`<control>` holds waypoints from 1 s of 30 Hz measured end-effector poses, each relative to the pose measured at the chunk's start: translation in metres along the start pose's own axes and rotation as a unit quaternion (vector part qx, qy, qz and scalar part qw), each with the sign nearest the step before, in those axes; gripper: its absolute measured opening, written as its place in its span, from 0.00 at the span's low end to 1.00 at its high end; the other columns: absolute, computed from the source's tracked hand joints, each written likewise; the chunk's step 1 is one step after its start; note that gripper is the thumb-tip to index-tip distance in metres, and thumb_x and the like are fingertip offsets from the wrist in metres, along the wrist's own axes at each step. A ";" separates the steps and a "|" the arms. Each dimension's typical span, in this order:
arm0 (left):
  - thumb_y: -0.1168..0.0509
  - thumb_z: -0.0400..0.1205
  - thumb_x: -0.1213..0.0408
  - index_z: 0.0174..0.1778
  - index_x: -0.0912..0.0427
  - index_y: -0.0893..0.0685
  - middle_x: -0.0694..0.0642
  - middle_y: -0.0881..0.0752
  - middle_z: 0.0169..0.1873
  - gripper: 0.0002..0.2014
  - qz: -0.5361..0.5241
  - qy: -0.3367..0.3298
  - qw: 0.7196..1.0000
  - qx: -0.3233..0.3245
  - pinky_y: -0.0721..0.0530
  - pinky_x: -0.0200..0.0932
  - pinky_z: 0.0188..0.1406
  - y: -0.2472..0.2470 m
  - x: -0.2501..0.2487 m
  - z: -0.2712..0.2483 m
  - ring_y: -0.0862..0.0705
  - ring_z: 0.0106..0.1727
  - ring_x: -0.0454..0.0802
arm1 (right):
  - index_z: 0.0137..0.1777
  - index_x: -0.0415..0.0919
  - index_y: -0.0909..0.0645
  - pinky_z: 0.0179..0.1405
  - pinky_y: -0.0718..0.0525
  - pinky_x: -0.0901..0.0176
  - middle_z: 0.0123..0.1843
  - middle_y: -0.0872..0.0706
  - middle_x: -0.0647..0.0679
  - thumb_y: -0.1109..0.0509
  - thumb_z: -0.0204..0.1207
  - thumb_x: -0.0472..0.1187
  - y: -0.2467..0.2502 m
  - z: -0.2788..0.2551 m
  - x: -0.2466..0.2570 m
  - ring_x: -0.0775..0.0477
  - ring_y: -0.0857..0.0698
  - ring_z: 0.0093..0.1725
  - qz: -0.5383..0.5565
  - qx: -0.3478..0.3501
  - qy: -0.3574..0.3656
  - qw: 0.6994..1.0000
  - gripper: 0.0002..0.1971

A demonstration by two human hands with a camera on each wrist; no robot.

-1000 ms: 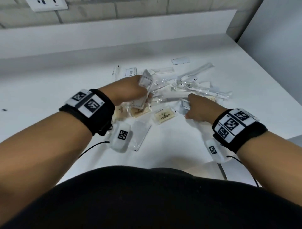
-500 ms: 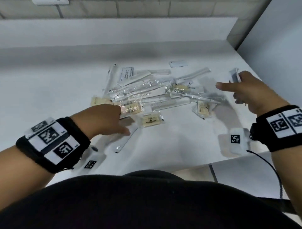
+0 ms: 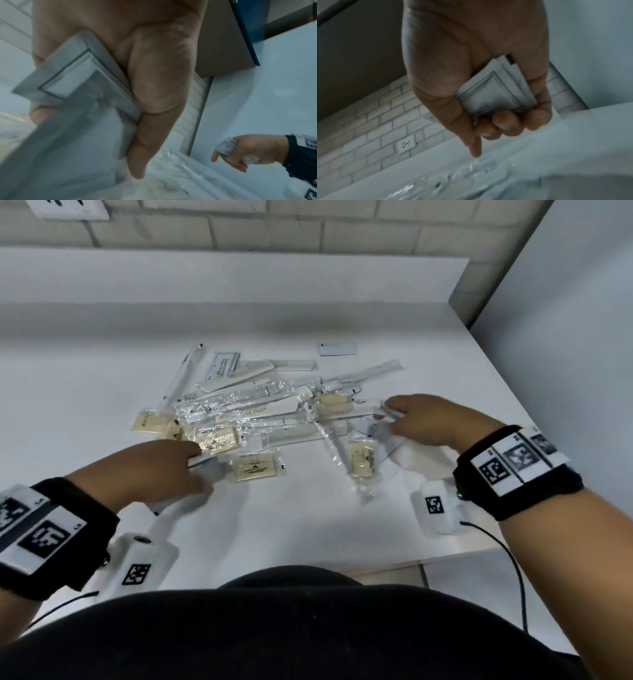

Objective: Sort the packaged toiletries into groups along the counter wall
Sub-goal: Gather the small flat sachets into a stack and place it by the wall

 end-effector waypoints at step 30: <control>0.37 0.82 0.54 0.46 0.57 0.21 0.55 0.17 0.38 0.09 -0.158 -0.031 0.977 -0.138 0.23 0.46 0.37 0.069 -0.062 0.070 0.18 0.37 0.52 | 0.60 0.46 0.22 0.51 0.21 0.51 0.58 0.24 0.48 0.29 0.69 0.63 -0.019 0.040 -0.006 0.43 0.21 0.55 -0.249 0.017 0.158 0.955 0.26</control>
Point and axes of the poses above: each hand's wrist, its own z-axis towards the middle knuckle, its own y-axis out of the back of the hand, x = y × z, the point moved 10 cm from there along z, towards the middle knuckle
